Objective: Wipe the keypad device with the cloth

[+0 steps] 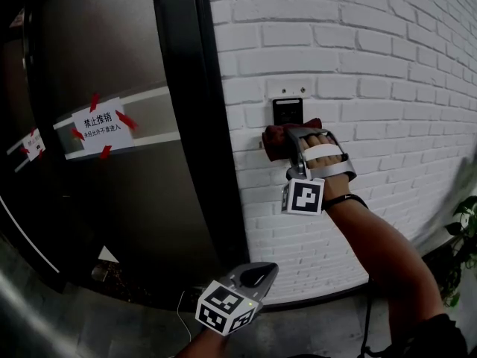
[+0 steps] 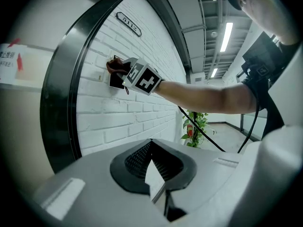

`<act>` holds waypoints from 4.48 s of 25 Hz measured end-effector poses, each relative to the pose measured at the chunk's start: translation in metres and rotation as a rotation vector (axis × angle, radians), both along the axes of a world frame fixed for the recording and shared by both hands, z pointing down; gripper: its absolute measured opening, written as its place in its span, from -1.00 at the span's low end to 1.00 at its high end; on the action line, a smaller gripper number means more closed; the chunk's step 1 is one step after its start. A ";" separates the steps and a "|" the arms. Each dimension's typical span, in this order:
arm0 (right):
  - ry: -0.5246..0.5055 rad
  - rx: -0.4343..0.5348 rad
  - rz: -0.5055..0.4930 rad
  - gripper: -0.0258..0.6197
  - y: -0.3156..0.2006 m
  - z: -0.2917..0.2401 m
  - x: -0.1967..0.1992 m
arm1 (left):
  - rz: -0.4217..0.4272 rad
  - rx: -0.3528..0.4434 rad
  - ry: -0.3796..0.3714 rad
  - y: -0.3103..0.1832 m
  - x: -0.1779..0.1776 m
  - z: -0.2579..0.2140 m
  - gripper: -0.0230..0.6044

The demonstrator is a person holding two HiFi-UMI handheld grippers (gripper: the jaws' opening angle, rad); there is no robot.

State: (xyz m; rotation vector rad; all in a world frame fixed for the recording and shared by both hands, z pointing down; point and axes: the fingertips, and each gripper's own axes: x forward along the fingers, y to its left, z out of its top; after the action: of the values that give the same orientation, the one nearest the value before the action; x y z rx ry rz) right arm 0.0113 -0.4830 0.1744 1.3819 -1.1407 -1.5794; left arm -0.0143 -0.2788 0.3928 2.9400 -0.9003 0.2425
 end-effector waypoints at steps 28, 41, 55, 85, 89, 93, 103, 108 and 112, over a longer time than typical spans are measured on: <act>0.023 -0.111 0.008 -0.77 -0.001 0.071 0.005 | -0.002 -0.021 -0.001 0.012 -0.004 0.010 -0.87; -0.013 -0.297 0.025 -0.77 -0.004 0.111 0.004 | 0.016 -0.026 0.003 0.023 -0.019 0.011 -0.87; -0.909 -0.975 -0.272 -0.77 0.144 0.243 0.001 | 0.102 -0.009 -0.035 0.036 -0.042 0.039 -0.87; -1.338 -1.196 -0.641 -0.77 0.450 0.274 0.167 | -0.239 -0.092 0.053 0.252 0.062 0.062 -0.87; -1.371 -1.162 -0.625 -0.77 0.456 0.274 0.161 | -0.209 -0.117 0.053 0.257 0.054 0.067 -0.87; -1.388 -1.132 -0.601 -0.77 0.458 0.274 0.142 | -0.193 -0.112 0.050 0.254 0.030 0.063 -0.87; -1.414 -1.091 -0.515 -0.77 0.460 0.288 0.108 | -0.130 -0.099 0.071 0.236 -0.005 0.061 -0.87; -1.435 -1.063 -0.493 -0.77 0.461 0.284 0.109 | -0.103 -0.107 0.067 0.240 -0.007 0.064 -0.87; -1.423 -1.061 -0.484 -0.77 0.462 0.285 0.109 | -0.107 -0.107 0.072 0.241 -0.010 0.066 -0.87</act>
State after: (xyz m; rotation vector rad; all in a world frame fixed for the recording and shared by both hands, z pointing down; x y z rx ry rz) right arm 0.1200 -0.0214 0.4593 1.3340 -2.6822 0.2574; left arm -0.0241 -0.0377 0.4584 2.7741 -0.9975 0.1724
